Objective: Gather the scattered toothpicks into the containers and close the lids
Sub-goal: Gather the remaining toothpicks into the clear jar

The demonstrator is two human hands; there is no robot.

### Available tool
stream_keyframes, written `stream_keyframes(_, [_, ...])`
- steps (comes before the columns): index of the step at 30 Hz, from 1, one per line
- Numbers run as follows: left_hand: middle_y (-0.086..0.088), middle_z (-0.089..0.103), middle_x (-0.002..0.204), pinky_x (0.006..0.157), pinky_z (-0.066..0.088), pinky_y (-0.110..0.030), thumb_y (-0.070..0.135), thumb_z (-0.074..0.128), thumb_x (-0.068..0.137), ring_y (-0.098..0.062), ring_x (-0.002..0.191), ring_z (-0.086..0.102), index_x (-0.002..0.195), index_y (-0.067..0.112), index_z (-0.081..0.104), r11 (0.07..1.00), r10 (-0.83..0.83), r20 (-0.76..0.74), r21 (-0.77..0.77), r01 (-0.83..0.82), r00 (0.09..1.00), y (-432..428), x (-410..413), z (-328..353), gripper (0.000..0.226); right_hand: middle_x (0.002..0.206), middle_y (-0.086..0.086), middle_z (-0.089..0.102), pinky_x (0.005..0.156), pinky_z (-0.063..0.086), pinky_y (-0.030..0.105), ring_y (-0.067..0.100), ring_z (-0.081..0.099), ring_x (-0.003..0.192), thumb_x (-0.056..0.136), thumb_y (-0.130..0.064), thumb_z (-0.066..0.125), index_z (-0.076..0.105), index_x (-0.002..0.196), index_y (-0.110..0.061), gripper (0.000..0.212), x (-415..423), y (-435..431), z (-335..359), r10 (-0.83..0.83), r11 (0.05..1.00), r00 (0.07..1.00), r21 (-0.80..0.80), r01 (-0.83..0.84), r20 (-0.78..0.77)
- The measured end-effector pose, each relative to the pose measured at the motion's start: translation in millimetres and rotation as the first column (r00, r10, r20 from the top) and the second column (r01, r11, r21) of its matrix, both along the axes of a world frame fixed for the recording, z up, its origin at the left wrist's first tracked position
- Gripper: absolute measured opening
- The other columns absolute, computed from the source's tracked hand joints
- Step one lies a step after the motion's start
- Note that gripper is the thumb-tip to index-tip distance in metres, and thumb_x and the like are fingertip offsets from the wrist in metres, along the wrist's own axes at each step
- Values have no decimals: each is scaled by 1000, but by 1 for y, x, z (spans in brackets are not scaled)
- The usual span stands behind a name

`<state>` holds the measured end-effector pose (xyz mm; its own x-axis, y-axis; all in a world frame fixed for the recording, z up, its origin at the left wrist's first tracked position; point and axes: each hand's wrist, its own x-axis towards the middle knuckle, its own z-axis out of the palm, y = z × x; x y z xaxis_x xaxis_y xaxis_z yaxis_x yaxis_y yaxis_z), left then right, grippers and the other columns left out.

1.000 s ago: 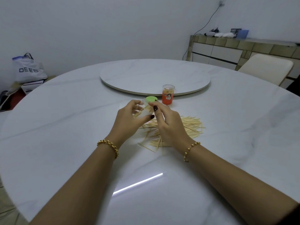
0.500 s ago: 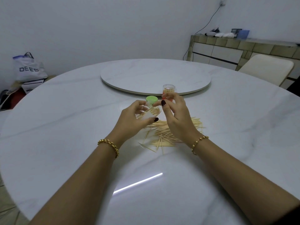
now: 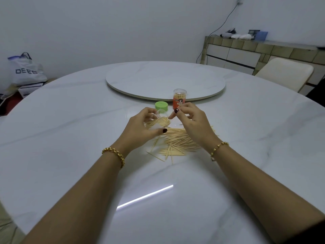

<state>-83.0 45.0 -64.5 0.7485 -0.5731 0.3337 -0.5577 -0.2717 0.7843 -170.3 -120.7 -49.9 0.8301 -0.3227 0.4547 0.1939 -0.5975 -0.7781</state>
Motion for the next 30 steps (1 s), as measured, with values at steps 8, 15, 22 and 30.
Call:
stream_keyframes(8, [14, 60, 104, 76, 35, -3, 32, 82, 71, -4, 103, 55, 116, 25, 57, 1000, -15, -11, 15, 15, 1000, -1, -2, -1, 52, 119, -1, 63, 91, 36, 20, 13, 54, 114, 93, -15, 51, 69, 108, -20, 24, -29, -58, -15, -237, 959, 928, -222, 176, -289])
stream_keyframes(15, [19, 57, 101, 74, 34, -3, 31, 82, 71, -1, 100, 53, 115, 26, 55, 1000, -12, -5, 26, 12, 1000, -1, -3, 0, 51, 142, 11, 42, 110, 19, 33, 26, 32, 136, 102, -28, 35, 46, 134, -6, 40, -31, -47, -21, -215, 898, 834, -439, -36, -508])
stream_keyframes(22, [17, 59, 101, 72, 35, -2, 30, 83, 71, -5, 104, 55, 115, 24, 57, 1000, 27, -6, 14, -27, 1000, 3, 0, 0, 51, 157, 3, 24, 118, 10, 33, 13, 16, 145, 101, -33, 36, 27, 148, -13, 51, -24, -15, -24, -51, 874, 865, -442, -204, -499])
stream_keyframes(30, [15, 57, 99, 72, 36, -6, 27, 81, 73, -8, 103, 54, 113, 23, 56, 995, 92, -48, -28, -93, 995, 13, 9, 2, 48, 160, -4, 10, 120, 3, 40, 8, 3, 146, 93, -62, 34, 15, 152, -22, 74, -17, -14, -33, -102, 775, 840, -572, -269, -533])
